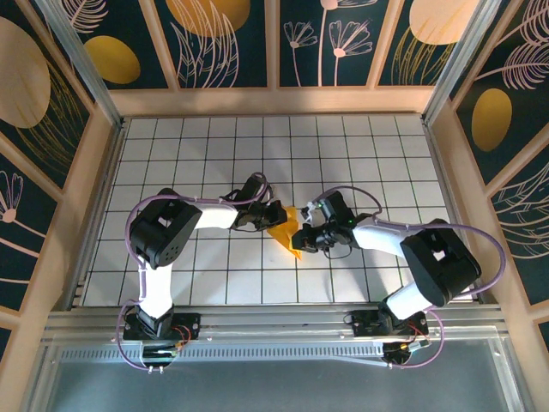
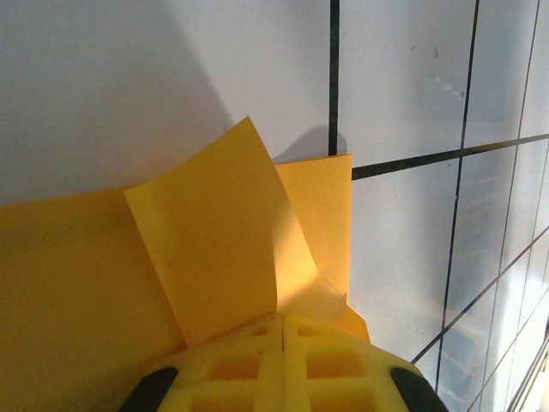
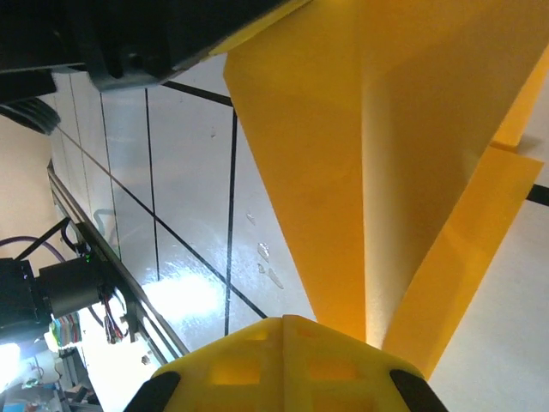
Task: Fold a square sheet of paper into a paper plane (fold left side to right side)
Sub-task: Fourth fold the wing at the center of the table.
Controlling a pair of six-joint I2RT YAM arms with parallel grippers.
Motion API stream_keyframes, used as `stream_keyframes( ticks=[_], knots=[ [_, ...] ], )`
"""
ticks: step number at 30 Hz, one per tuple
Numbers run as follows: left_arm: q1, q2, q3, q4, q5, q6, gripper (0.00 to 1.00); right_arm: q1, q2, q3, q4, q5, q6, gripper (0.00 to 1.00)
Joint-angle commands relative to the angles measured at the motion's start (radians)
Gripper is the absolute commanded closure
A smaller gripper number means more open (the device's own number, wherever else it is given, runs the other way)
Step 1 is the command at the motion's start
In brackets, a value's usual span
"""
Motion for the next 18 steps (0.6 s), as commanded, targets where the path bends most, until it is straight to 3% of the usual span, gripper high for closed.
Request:
stream_keyframes(
  ticks=[1,18],
  knots=[
    [-0.003,0.031,-0.031,-0.086,-0.057,0.002,1.00,0.005,0.027,-0.023,0.047,-0.013,0.013,1.00],
    [-0.002,0.037,-0.025,-0.089,-0.056,0.002,1.00,0.021,0.064,-0.047,0.021,0.037,-0.008,1.00]
  ],
)
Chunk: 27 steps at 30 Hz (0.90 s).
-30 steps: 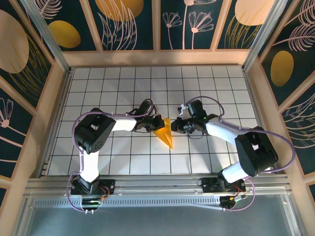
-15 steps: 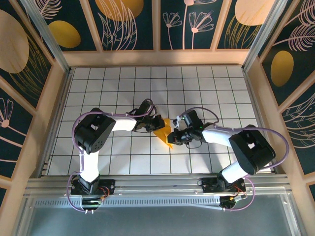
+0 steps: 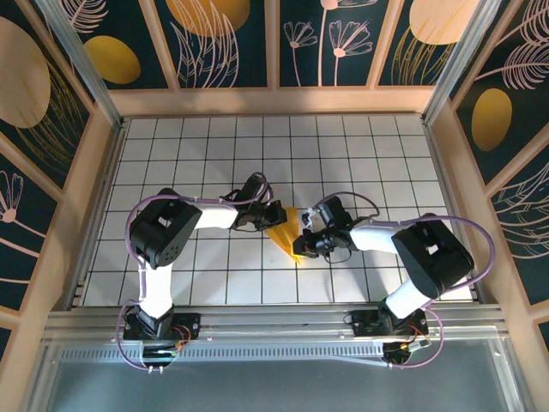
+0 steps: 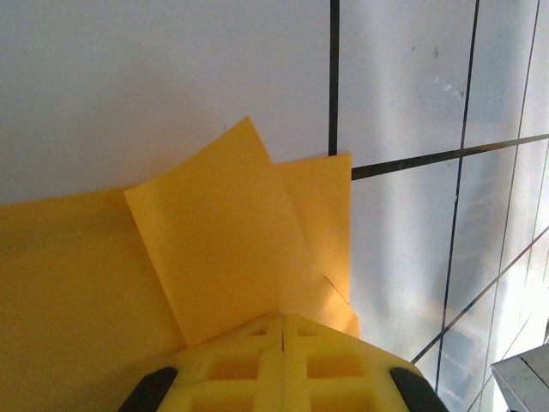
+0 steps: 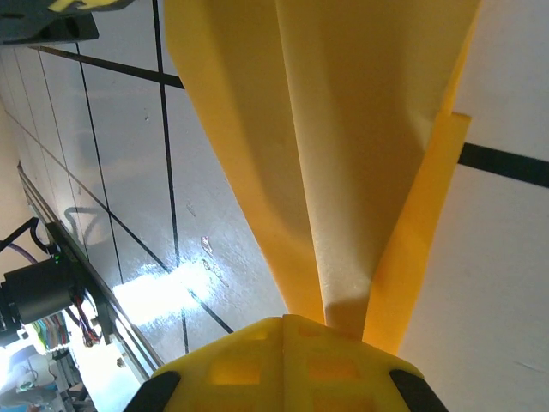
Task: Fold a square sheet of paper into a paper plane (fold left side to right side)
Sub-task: Fourth fold the wing at the center of the table.
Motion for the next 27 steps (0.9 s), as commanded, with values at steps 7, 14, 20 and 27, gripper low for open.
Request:
stream_keyframes(
  ticks=[7,14,20,27],
  knots=[
    [-0.002,0.038,-0.023,-0.090,-0.058,0.002,1.00,0.016,0.003,-0.020,-0.028,0.024,-0.016,1.00],
    [-0.002,0.043,-0.020,-0.092,-0.058,0.002,1.00,0.021,-0.007,-0.028,-0.042,0.033,-0.017,1.00],
    [-0.003,0.045,-0.017,-0.095,-0.059,0.004,1.00,0.026,-0.006,-0.029,-0.046,0.030,-0.016,1.00],
    [-0.003,0.046,-0.017,-0.095,-0.058,0.003,1.00,0.026,-0.018,-0.040,-0.055,0.041,-0.014,1.00]
  ],
)
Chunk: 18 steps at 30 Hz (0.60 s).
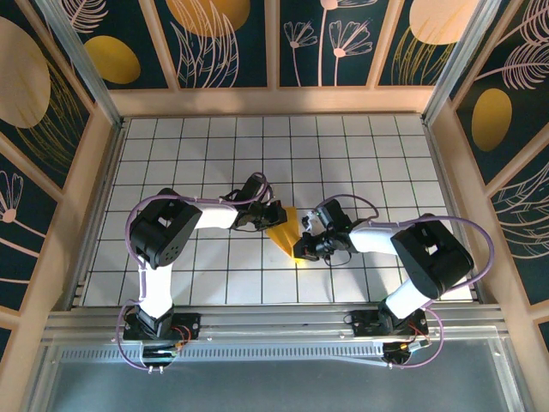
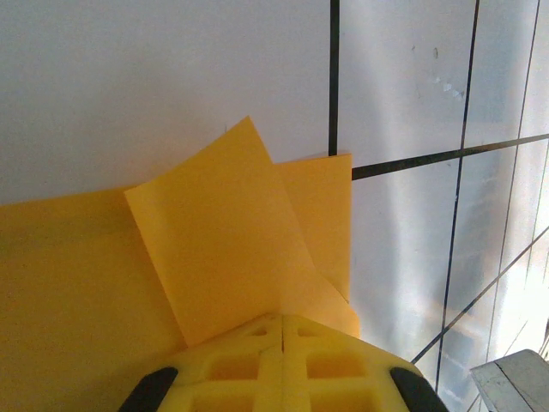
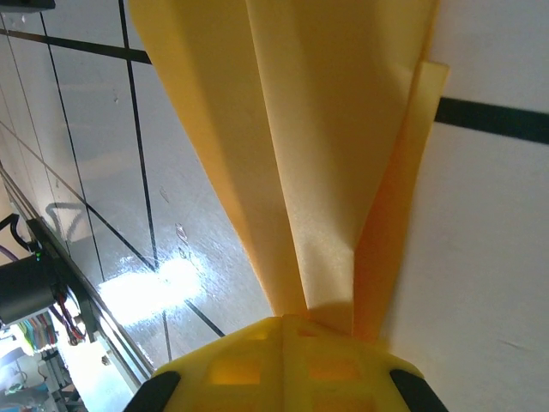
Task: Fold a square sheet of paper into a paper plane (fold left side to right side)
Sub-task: Fourth fold the wing at the center of the table.
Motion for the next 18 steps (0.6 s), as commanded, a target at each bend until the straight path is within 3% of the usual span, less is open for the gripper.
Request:
stream_keyframes(
  ticks=[1,18],
  knots=[
    [-0.002,0.045,-0.017,-0.095,-0.058,0.003,1.00,0.012,-0.020,-0.021,-0.046,0.022,-0.013,1.00],
    [-0.002,0.054,-0.016,-0.099,-0.061,0.000,1.00,0.016,-0.038,-0.029,-0.067,0.031,-0.015,1.00]
  ],
)
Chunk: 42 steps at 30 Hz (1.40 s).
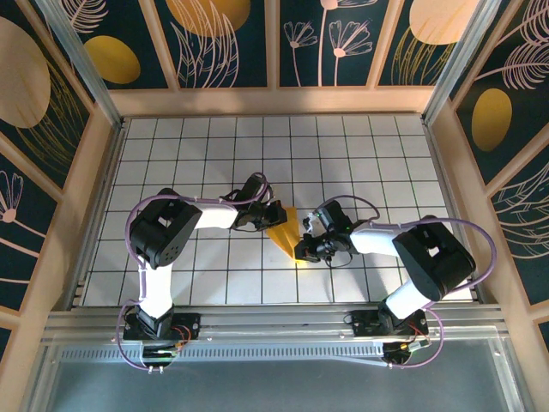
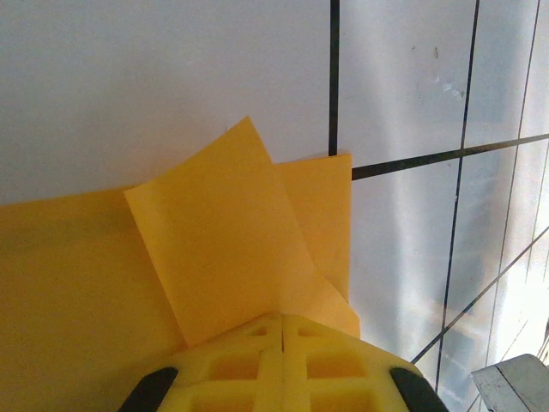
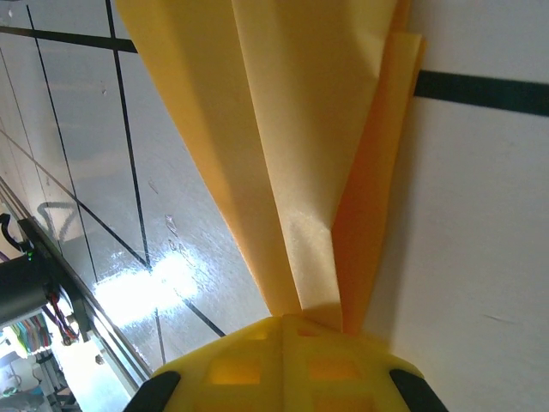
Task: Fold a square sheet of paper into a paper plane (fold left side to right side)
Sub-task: Fourth fold the wing at the center of the table.
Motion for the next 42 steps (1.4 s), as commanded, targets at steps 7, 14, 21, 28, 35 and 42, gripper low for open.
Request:
stream_keyframes(
  ticks=[7,14,21,28,35,42],
  knots=[
    [-0.003,0.053,-0.016,-0.101,-0.061,0.001,1.00,0.017,-0.020,-0.024,-0.048,0.014,-0.013,1.00],
    [-0.003,0.053,-0.018,-0.101,-0.062,0.000,1.00,0.018,-0.016,-0.030,-0.045,0.015,-0.011,1.00],
    [-0.002,0.056,-0.017,-0.102,-0.065,-0.002,1.00,0.021,0.005,-0.039,-0.031,0.006,-0.008,1.00],
    [-0.001,0.057,-0.015,-0.109,-0.070,-0.004,1.00,0.025,0.010,-0.045,-0.034,0.006,-0.007,1.00],
    [-0.001,0.058,-0.012,-0.123,-0.085,-0.011,1.00,0.030,-0.003,-0.060,-0.058,0.003,-0.008,1.00],
    [-0.001,0.068,-0.006,-0.140,-0.099,-0.017,1.00,0.033,-0.032,-0.092,-0.069,-0.010,-0.001,1.00]
  ],
)
